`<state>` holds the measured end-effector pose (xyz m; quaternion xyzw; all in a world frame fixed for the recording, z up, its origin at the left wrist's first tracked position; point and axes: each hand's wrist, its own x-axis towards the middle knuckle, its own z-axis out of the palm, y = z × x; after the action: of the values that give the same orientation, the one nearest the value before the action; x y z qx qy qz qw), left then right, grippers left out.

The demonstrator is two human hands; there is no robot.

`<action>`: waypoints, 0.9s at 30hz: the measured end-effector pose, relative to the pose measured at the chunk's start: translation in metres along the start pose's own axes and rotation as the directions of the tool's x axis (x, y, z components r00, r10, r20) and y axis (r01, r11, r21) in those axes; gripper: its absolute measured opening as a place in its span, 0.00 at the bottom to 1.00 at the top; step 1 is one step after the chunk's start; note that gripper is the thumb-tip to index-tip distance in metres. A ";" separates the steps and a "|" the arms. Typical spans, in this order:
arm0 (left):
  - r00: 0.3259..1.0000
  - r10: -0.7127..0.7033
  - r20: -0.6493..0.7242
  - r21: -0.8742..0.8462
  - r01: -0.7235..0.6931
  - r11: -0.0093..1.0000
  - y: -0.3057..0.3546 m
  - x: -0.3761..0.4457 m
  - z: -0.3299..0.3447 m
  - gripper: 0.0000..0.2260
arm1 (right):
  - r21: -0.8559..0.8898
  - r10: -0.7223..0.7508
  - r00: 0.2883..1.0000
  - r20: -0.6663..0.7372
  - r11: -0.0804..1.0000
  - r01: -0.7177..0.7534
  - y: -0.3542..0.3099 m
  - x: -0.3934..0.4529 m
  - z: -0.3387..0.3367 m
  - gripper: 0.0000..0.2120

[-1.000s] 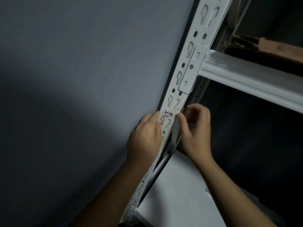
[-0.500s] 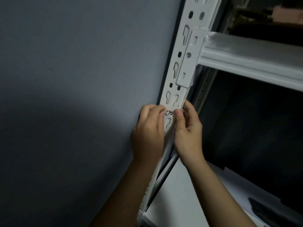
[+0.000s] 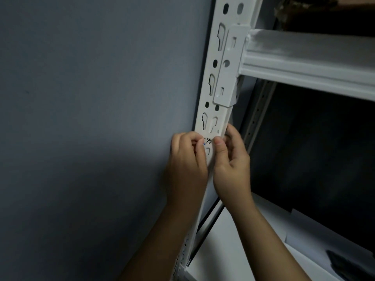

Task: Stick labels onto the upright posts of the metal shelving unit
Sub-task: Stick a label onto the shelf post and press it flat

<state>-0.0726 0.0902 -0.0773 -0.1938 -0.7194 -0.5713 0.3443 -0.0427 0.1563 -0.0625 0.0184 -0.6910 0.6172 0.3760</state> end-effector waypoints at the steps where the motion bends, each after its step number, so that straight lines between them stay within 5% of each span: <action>1: 1.000 -0.023 0.004 -0.024 0.023 0.999 0.000 -0.001 0.000 0.05 | 0.005 0.000 1.000 0.002 1.000 0.000 -0.001 0.000 0.000 0.14; 8: 1.000 0.014 -0.021 0.010 -0.014 1.000 0.002 -0.002 -0.007 0.06 | 0.010 0.037 0.999 -0.009 0.999 -0.037 -0.002 0.000 -0.001 0.14; 17: 0.944 0.316 0.094 0.462 -0.323 0.826 -0.001 0.014 -0.018 0.06 | 0.025 0.060 0.998 -0.013 0.998 -0.059 -0.002 0.000 -0.001 0.17; 27: 0.934 0.333 0.133 0.336 -0.358 0.871 0.000 0.014 -0.024 0.12 | 0.010 0.056 0.998 -0.025 0.998 -0.056 -0.001 0.001 0.000 0.16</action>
<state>-0.0752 0.0656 -0.0646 -0.2739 -0.7759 -0.3539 0.4445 -0.0430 0.1568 -0.0616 -0.0069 -0.6835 0.6309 0.3670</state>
